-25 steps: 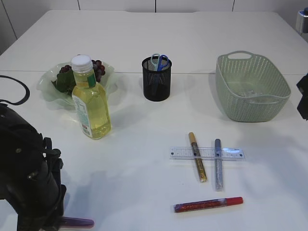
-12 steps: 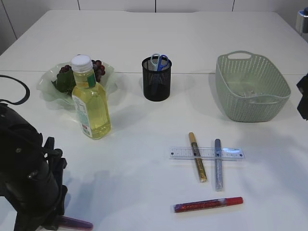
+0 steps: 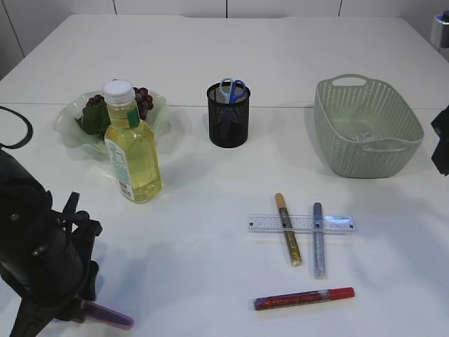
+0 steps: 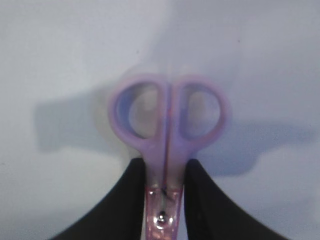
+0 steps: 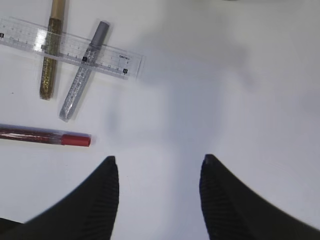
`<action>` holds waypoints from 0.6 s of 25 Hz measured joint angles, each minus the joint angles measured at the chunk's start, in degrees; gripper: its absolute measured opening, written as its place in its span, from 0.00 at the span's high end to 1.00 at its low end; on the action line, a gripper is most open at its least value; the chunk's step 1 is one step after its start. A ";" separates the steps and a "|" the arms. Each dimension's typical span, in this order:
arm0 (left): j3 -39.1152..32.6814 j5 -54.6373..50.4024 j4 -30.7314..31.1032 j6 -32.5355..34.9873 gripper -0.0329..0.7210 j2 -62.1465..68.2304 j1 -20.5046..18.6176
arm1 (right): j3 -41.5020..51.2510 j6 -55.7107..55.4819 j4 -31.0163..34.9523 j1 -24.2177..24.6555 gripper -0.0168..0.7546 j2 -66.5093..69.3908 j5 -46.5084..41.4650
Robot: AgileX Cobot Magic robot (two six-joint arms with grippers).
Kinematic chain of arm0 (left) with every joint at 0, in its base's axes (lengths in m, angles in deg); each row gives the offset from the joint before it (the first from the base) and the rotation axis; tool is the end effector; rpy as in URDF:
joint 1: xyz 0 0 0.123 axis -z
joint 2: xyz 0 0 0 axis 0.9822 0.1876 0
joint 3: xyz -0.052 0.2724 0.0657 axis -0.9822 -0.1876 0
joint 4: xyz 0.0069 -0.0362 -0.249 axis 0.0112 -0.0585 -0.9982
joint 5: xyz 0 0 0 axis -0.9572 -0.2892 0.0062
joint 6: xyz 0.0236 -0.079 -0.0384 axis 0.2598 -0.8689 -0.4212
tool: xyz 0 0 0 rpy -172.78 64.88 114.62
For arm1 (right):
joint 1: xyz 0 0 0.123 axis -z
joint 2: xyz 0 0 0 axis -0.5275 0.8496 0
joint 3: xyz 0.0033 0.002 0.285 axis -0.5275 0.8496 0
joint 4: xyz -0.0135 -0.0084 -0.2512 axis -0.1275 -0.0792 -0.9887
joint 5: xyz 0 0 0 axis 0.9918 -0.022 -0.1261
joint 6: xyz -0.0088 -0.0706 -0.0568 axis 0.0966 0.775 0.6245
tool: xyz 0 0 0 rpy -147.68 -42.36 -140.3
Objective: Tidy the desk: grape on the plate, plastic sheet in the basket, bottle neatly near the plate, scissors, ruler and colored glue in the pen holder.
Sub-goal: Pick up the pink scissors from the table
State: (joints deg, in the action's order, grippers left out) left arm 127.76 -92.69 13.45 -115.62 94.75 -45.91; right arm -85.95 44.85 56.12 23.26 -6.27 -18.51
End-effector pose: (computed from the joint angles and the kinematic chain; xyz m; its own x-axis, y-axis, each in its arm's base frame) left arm 0.2239 -0.1397 0.1149 -0.1871 -0.9820 -0.0244 -0.9752 0.1887 -0.1160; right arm 0.2510 0.0362 0.3144 -0.9175 -0.2375 -0.3191 -0.2348 0.9709 -0.0476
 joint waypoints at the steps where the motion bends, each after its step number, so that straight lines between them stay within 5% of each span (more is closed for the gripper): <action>1: 0.00 -0.01 0.20 0.00 0.74 -0.68 0.00 | 0.00 0.00 0.14 0.00 0.44 0.00 0.00; 9: -0.13 0.33 8.14 1.49 0.74 -6.55 0.00 | 0.00 0.00 0.13 0.00 0.44 0.00 0.00; 15: -0.13 1.64 13.99 8.57 0.74 -10.17 0.00 | 0.00 0.00 0.13 0.00 0.44 0.00 0.00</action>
State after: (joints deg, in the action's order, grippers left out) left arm 127.63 -91.04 27.44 -107.05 84.58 -45.91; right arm -85.95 44.85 56.25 23.26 -6.27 -18.51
